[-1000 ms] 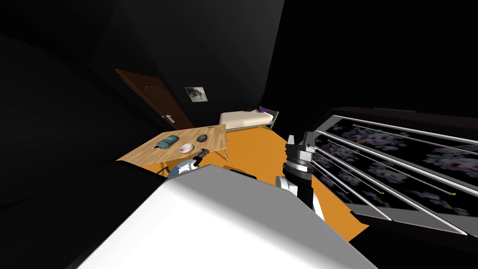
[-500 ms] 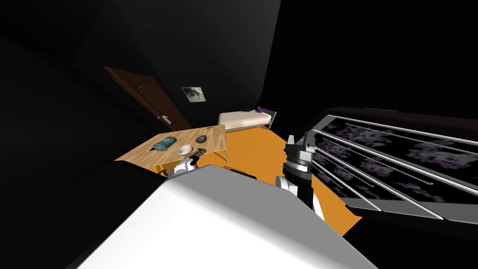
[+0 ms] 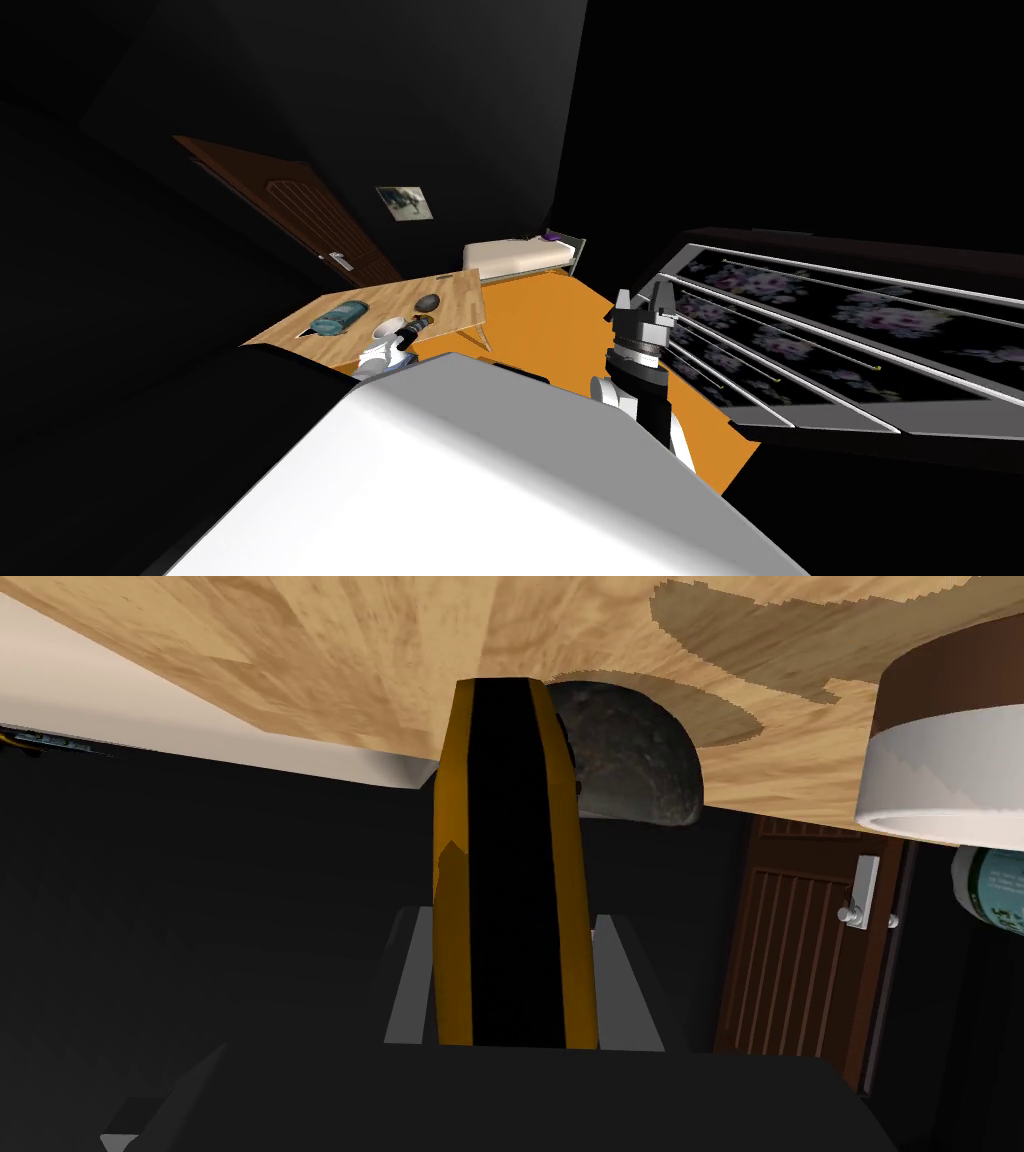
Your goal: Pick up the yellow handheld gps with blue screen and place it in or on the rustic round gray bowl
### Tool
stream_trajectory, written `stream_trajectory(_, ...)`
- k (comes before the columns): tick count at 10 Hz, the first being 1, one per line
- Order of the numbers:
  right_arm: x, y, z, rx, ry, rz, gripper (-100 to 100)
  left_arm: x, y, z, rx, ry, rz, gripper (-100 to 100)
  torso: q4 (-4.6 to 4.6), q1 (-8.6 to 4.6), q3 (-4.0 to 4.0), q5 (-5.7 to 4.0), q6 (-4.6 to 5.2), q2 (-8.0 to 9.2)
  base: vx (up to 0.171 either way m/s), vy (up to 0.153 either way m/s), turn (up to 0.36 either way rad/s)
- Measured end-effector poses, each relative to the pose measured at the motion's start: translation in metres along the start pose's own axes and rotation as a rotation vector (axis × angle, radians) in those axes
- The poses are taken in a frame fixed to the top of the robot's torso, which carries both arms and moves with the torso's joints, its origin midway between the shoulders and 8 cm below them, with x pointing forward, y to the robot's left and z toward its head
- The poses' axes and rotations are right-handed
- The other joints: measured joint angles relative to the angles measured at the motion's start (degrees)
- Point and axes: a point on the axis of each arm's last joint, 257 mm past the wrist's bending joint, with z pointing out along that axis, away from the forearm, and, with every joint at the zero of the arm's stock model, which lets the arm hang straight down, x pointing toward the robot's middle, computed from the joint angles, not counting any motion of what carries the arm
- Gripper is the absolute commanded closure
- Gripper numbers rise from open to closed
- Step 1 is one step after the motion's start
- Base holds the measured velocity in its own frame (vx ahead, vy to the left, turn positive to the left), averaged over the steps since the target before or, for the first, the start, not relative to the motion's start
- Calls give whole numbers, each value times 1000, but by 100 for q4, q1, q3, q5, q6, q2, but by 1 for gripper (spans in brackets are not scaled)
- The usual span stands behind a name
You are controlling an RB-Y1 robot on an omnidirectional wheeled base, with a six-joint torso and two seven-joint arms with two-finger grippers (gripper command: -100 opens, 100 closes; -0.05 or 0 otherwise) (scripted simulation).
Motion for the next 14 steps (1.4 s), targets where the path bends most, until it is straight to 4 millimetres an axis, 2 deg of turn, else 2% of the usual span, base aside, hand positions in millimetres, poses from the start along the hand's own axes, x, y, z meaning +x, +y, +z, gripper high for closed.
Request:
stream_trajectory(1, 0, 0, 0, 0, 0, 0, 0, -8, 12, 0, -14, -6, 1, 100, -1, 2, -5, -3, 6, -10, 28, 80, -53)
stream_trajectory(3, 0, 0, 0, 0, 0, 0, 0, -23, 18, -1, -24, -15, 8, 100, -2, -10, -3, -5, 5, -3, 16, 92, -114)
stream_trajectory(4, 0, 0, 0, 0, 0, 0, 0, -33, 28, 0, -40, -23, 5, 100, -1, -3, -5, -7, 5, -9, 51, 146, -122)
stream_trajectory(10, 0, 0, 0, 0, 0, 0, 0, -106, 65, -6, -97, -90, 42, 100, -6, 11, -17, -5, 11, -29, 49, 139, -137)
stream_trajectory(12, 0, 0, 0, 0, 0, 0, 0, -126, 67, -8, -100, -107, 62, 100, -7, -15, -17, -5, 12, -29, 38, 71, -51)
stream_trajectory(13, 0, 0, 0, 0, 0, 0, 0, -128, 67, -8, -101, -111, 62, -100, -7, -33, -13, -2, 6, -19, 6, 10, -2)
stream_trajectory(14, 0, 0, 0, 0, 0, 0, 0, -128, 67, -8, -101, -111, 62, -100, -5, -46, -8, -6, 5, -11, 0, 0, 0)
